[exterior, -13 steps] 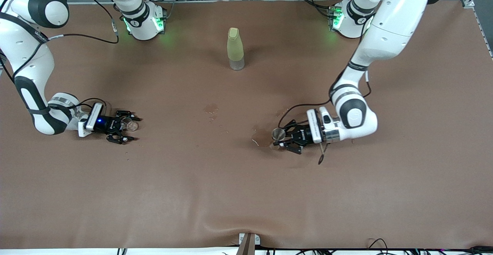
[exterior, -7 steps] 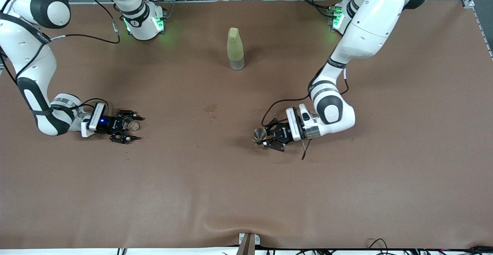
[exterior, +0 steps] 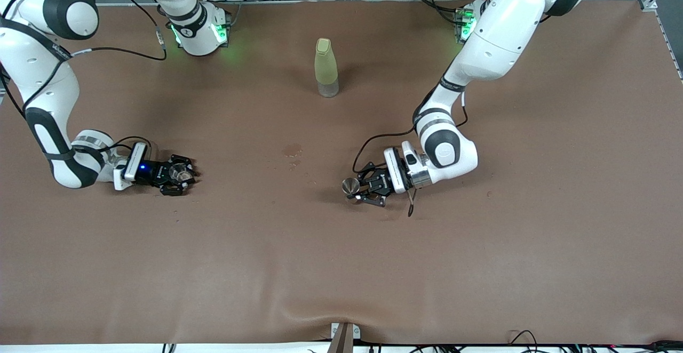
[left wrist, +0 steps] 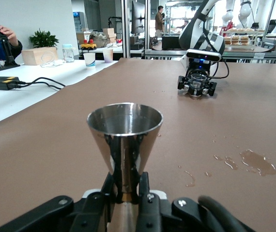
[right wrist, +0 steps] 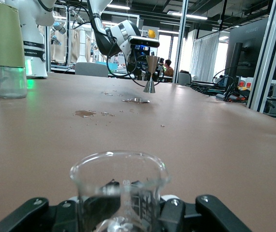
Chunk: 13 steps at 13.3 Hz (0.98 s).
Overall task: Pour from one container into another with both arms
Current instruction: 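Lift the jigger with the left gripper toward the beaker held by the right gripper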
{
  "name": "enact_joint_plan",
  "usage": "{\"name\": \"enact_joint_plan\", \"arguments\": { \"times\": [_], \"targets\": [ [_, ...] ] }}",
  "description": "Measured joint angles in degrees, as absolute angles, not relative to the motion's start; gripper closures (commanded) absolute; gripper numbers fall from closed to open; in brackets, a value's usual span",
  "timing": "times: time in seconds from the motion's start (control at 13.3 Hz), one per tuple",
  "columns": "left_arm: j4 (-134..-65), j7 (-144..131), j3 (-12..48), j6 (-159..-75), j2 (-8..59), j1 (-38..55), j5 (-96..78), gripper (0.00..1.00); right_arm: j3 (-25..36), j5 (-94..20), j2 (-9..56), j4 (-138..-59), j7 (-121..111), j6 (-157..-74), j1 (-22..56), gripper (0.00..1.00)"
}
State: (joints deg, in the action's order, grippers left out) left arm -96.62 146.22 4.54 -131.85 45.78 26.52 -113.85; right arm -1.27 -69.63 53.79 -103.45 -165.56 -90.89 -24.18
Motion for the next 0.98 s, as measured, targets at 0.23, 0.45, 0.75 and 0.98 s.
{"name": "enact_joint_plan", "arguments": {
  "times": [0.23,0.45,0.75,0.98],
  "targets": [
    [-94.8,143.2,4.5,-135.0,45.8,28.6,-114.0,1.00,-1.3,-69.6,53.8,-103.5,-165.6,-90.9,-24.2,1.00],
    [-93.9,142.5,4.5,-135.9,46.0,30.1,-114.6,1.00,-1.3,-69.6,53.8,-103.4,-165.4,-90.9,-24.1,1.00],
    [-93.8,142.5,4.5,-136.0,46.2,31.0,-114.6,1.00,-1.4,-69.6,53.6,-103.2,-162.7,-90.0,-22.1,1.00],
    [-93.7,142.5,4.5,-136.0,46.8,32.5,-114.6,1.00,-1.4,-69.6,51.8,-103.0,-161.4,-87.9,-20.9,1.00]
  ]
}}
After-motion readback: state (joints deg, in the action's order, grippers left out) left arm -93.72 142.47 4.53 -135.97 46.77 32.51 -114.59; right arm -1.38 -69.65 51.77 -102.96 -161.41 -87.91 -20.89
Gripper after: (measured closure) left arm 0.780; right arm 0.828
